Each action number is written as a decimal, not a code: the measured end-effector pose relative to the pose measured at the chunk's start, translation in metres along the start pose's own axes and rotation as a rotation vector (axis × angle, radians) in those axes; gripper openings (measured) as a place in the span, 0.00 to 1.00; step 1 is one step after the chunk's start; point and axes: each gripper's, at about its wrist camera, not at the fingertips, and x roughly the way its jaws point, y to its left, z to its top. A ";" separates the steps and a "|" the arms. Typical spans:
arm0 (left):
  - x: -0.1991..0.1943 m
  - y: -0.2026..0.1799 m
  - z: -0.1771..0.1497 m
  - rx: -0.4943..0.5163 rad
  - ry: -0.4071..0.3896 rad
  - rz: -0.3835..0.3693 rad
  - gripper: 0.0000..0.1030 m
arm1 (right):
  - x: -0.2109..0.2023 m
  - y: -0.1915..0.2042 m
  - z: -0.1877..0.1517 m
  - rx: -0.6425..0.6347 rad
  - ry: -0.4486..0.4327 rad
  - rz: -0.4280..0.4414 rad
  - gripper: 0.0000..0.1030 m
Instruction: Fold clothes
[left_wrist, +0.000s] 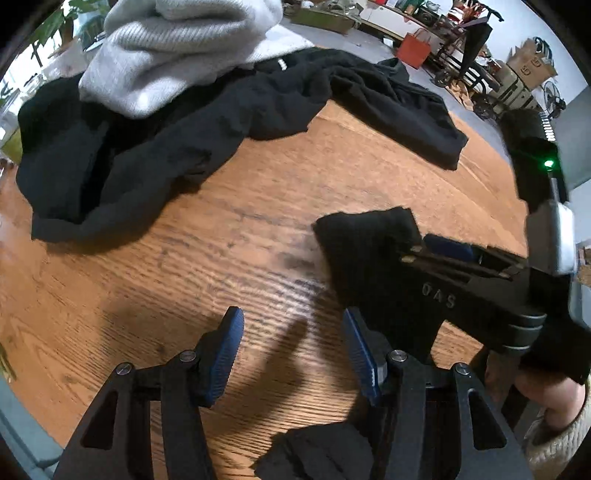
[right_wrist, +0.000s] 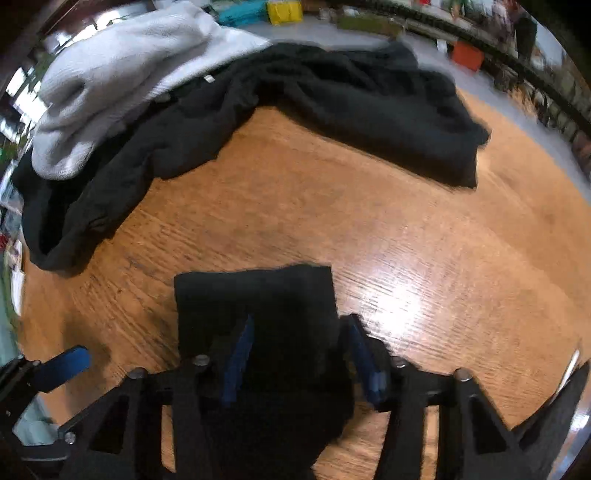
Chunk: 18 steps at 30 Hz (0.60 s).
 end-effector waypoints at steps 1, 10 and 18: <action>0.001 0.003 -0.003 -0.008 0.004 0.002 0.55 | -0.004 0.000 -0.004 0.008 -0.009 0.024 0.15; -0.015 0.024 -0.057 0.020 0.068 0.029 0.55 | -0.196 -0.068 -0.117 0.085 -0.395 0.165 0.12; -0.036 0.000 -0.118 0.308 0.087 0.097 0.55 | -0.315 -0.185 -0.299 0.371 -0.532 -0.113 0.26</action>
